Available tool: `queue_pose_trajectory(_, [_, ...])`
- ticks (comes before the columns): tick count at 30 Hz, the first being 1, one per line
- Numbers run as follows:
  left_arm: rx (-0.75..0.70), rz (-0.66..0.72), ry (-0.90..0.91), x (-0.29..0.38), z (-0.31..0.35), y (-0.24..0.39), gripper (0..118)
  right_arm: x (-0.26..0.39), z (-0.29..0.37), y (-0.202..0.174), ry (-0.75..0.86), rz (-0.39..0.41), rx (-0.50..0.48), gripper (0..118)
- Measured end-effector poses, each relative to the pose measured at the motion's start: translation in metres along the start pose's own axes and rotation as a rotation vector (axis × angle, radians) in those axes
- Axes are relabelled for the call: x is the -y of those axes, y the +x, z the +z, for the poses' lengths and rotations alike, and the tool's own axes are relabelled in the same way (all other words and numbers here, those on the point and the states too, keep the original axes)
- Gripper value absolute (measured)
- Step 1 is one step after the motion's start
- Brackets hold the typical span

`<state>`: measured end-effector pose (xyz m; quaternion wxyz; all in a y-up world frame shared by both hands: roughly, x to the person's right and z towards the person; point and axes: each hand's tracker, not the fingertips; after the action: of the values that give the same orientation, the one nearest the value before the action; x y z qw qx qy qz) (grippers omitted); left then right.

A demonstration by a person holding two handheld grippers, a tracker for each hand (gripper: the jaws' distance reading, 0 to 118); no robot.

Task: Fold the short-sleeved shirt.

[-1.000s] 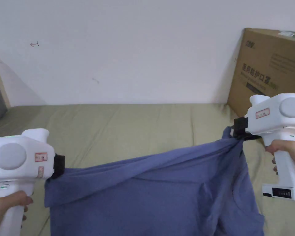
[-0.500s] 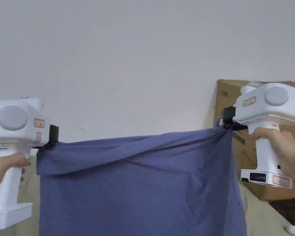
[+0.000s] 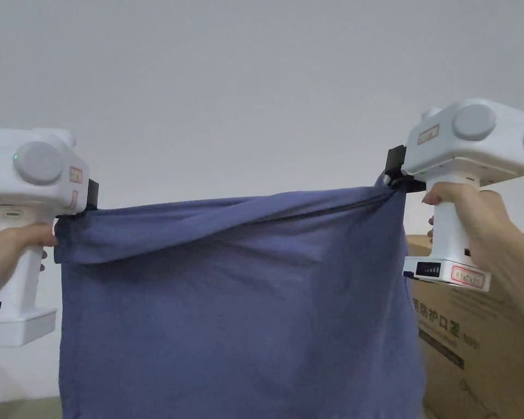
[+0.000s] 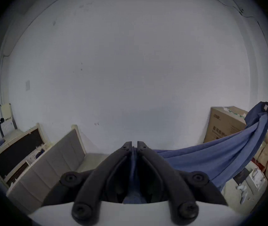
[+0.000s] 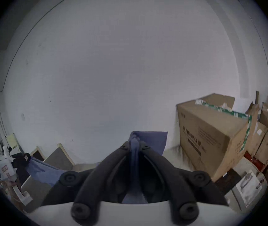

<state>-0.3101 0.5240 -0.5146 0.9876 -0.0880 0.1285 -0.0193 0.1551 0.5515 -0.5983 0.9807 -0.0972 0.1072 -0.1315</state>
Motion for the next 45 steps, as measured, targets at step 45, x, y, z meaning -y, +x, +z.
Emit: queue_pose_trajectory(45, [0.025,-0.034,-0.822,0.543,0.224,-0.035,4,0.552,0.207,0.103,-0.81,-0.054,0.208,6])
